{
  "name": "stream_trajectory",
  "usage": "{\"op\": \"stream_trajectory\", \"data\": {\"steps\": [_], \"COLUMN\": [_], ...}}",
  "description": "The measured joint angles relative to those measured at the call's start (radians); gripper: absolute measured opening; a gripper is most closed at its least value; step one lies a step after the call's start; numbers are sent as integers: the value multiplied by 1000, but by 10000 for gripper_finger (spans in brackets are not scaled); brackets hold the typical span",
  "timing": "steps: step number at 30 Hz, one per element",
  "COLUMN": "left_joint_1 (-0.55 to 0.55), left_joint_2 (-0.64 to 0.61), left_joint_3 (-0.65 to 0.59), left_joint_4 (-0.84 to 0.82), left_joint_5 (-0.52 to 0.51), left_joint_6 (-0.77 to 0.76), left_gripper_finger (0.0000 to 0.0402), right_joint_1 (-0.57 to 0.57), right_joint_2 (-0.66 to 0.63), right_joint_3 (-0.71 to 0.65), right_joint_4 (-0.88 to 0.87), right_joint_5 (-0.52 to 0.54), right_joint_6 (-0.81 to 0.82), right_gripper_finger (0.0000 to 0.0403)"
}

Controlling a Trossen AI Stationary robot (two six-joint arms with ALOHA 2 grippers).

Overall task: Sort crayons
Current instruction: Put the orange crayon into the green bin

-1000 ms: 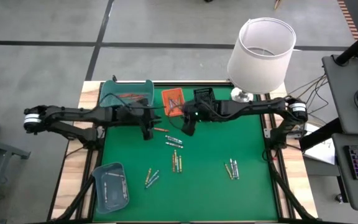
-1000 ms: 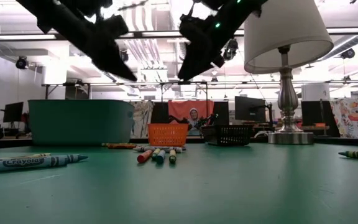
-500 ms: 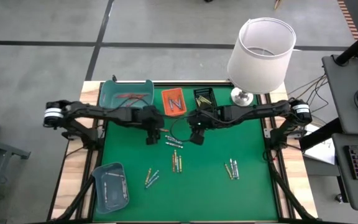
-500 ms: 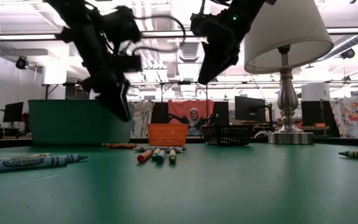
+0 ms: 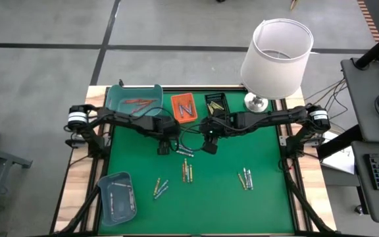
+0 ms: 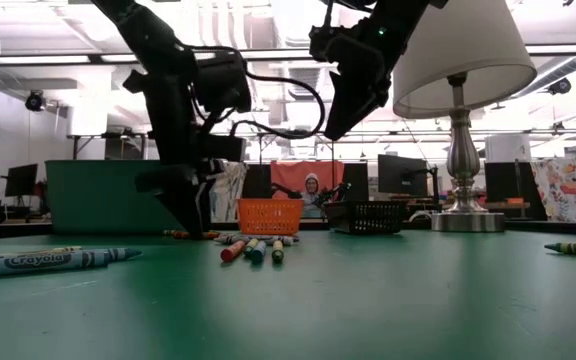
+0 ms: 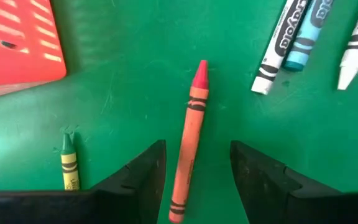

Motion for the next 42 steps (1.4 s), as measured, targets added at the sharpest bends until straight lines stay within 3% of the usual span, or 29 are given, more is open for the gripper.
{"op": "stream_trajectory", "data": {"steps": [9, 20, 27, 36, 42], "left_joint_1": [1, 0, -4, 6, 92], "left_joint_2": [38, 30, -48, -222, -332], "left_joint_3": [6, 10, 73, 245, 342], "left_joint_4": [4, -8, -125, -442, -573], "left_joint_5": [0, 21, 38, 41, 39], "left_joint_6": [18, 21, 22, 103, 181], "left_gripper_finger": [145, 10, 5, 2, 1], "right_joint_1": [0, 0, 0, 0, 0], "right_joint_2": [0, 0, 0, 0, 0], "right_joint_3": [-9, -11, -11, -11, -11], "right_joint_4": [11, 17, 18, 18, 19], "right_joint_5": [0, 0, 0, 0, 0], "right_joint_6": [0, -3, -3, -1, -3], "right_gripper_finger": [135, 133, 132, 134, 128]}}
